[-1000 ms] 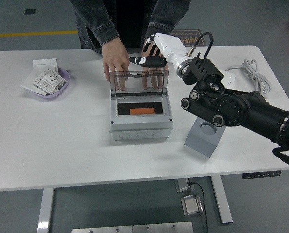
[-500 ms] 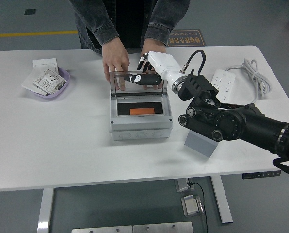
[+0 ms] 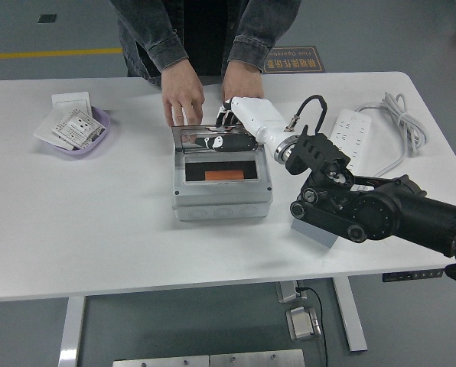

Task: Pick up the cylinder from the cube,place it in the box,flap close box

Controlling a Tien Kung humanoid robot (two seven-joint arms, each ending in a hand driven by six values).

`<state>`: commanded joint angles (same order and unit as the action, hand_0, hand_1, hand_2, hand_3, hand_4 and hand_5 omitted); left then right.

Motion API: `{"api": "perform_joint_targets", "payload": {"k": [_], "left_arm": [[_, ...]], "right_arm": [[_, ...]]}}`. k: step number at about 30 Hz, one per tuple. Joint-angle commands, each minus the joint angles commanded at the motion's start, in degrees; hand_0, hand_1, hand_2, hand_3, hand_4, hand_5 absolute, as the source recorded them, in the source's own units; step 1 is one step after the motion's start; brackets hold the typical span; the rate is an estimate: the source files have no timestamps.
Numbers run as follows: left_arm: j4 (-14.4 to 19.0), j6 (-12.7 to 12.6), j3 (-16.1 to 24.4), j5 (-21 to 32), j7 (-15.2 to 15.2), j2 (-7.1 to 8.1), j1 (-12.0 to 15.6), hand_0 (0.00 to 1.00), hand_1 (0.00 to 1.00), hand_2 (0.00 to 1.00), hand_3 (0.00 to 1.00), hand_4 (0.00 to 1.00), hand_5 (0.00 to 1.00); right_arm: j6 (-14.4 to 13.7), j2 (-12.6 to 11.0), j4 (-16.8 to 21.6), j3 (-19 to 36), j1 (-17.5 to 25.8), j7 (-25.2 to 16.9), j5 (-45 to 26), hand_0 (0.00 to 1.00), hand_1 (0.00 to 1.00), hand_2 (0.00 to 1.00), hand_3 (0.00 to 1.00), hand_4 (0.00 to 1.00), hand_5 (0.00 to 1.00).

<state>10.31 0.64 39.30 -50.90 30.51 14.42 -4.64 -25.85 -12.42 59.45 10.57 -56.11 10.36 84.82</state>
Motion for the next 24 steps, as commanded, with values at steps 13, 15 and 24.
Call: {"api": "perform_joint_targets", "payload": {"k": [13,15,24], "left_arm": [[0.0,-0.2,-3.0,3.5,-0.9,-0.36,0.4,0.607,0.702,0.639,0.632,0.698,0.236],[0.0,-0.2,-3.2,3.6,-1.0,-0.45,0.5,0.607,0.702,0.641,0.632,0.700,0.238],[0.0,-0.2,-3.1,3.8,-1.0,-0.72,0.7,0.607,0.702,0.641,0.633,0.700,0.238]], "right_arm": [[0.0,-2.7,5.3,1.9,3.4,1.3,3.1,0.456,0.500,0.538,0.512,0.957,0.765],[-0.1,-3.0,6.0,2.2,3.9,1.5,3.5,0.430,0.483,0.538,0.512,0.955,0.763],[-0.1,-4.1,8.5,3.2,5.5,2.3,5.0,0.413,0.481,0.537,0.512,0.953,0.761]]}}
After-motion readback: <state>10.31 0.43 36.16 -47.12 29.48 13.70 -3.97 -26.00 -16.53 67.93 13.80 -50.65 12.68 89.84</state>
